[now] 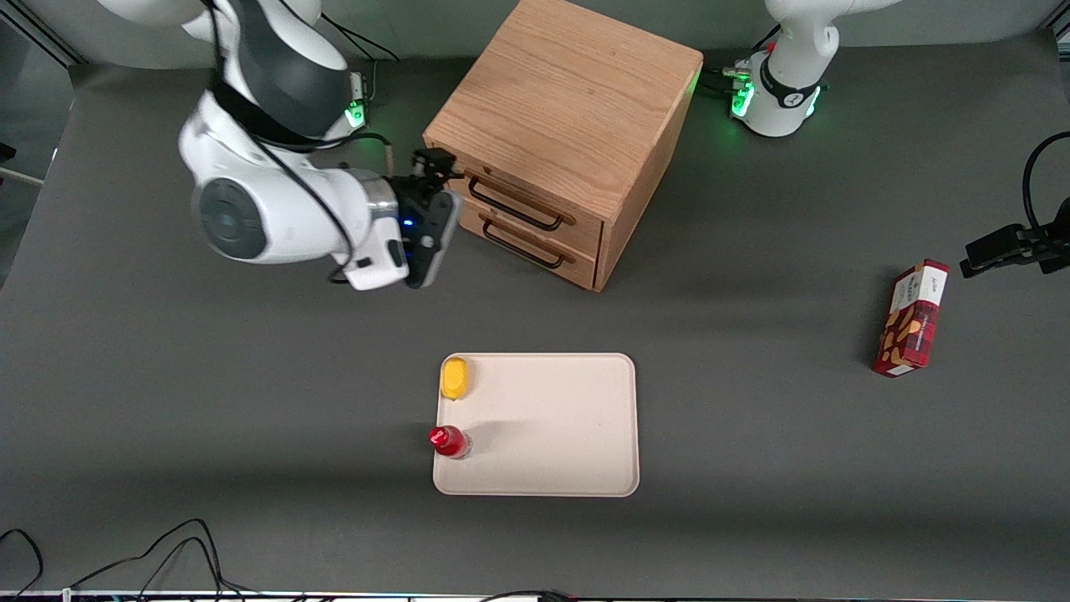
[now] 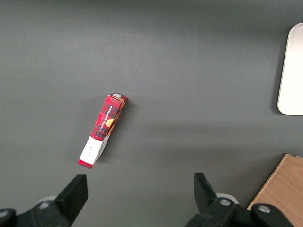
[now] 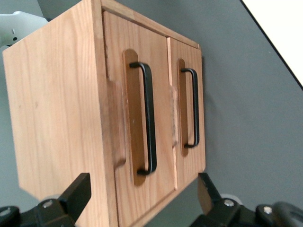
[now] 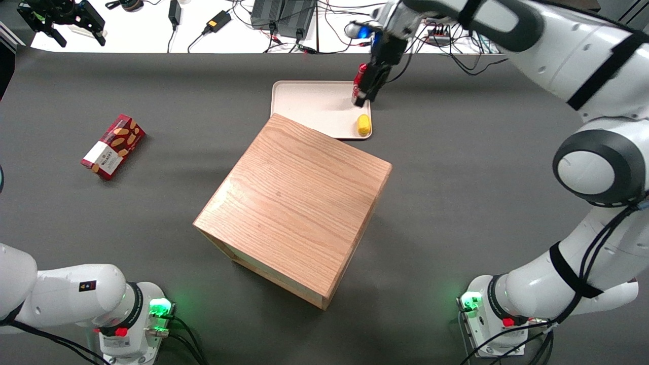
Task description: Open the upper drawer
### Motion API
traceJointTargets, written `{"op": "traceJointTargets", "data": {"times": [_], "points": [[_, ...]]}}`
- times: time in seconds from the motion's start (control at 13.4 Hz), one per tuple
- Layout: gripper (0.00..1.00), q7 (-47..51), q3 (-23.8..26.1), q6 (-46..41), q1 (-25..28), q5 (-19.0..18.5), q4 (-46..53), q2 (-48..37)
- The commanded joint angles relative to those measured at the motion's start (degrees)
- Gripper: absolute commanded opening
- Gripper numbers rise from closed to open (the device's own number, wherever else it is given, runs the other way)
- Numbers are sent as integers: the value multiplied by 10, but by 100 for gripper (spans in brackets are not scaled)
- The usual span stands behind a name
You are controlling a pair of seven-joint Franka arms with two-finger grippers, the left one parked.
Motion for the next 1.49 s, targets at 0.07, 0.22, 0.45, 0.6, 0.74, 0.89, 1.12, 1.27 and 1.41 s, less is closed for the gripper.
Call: {"op": "traceJointTargets", "data": {"times": [0.07, 0.22, 0.45, 0.6, 0.74, 0.89, 1.12, 1.27, 1.41], "points": [[100, 26, 35, 65, 3, -34, -23, 34], [100, 26, 43, 102, 3, -41, -57, 33], [100, 27, 54, 146, 3, -49, -92, 30], [100, 27, 60, 169, 3, -49, -115, 27], [100, 27, 65, 184, 4, -62, -127, 29], [100, 27, 66, 199, 4, -68, -137, 30], [100, 27, 65, 206, 3, -86, -138, 37], [100, 25, 59, 207, -7, -93, -123, 56], [100, 23, 53, 207, -8, -96, -101, 70]]}}
